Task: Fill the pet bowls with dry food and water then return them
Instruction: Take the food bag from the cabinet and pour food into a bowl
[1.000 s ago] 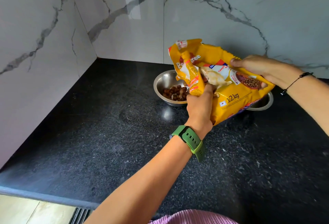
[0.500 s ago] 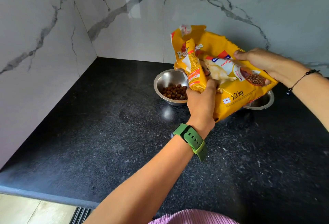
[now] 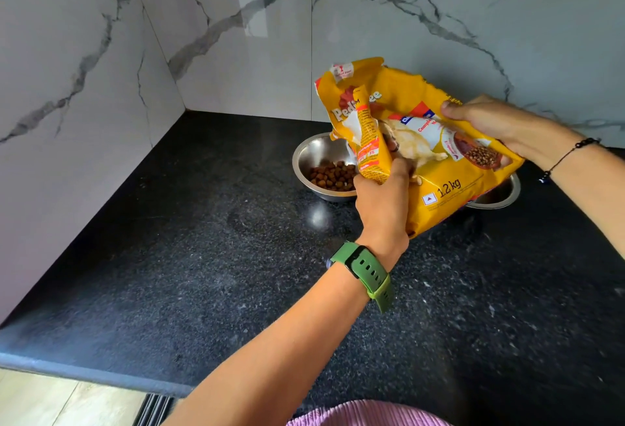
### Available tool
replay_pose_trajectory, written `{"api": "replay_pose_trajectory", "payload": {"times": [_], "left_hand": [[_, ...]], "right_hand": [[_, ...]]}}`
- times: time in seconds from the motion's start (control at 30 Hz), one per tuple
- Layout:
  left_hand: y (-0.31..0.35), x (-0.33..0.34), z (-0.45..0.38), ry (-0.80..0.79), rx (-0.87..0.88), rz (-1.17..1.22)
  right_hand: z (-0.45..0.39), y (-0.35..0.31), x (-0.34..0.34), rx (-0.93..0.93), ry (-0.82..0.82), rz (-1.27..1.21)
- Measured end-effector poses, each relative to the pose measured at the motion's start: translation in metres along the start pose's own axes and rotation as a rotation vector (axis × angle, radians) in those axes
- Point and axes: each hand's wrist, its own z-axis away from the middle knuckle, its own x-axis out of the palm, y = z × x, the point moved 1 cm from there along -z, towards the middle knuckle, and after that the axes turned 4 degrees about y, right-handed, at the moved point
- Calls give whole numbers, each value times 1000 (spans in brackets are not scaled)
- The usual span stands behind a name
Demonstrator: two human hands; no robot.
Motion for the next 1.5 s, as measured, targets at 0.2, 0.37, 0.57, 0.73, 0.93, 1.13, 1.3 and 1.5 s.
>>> {"api": "replay_pose_trajectory", "payload": {"times": [0.2, 0.37, 0.57, 0.73, 0.93, 1.13, 1.3, 1.5], "left_hand": [[1, -6, -4, -17, -159, 52], [0, -7, -4, -8, -152, 27], [6, -3, 3, -7, -90, 37], [6, -4, -4, -3, -20, 5], [3, -7, -7, -27, -157, -8], [4, -6, -7, -15, -110, 30], [3, -6, -7, 14, 29, -12], [5, -10, -9, -22, -165, 1]], "right_hand": [[1, 2, 6, 40, -15, 87], [2, 6, 7, 47, 5, 69], [2, 4, 1, 34, -7, 28], [9, -3, 0, 15, 39, 6], [10, 0, 3, 53, 8, 55], [13, -3, 4, 29, 5, 46], [11, -2, 4, -9, 43, -32], [12, -3, 9, 11, -3, 67]]}}
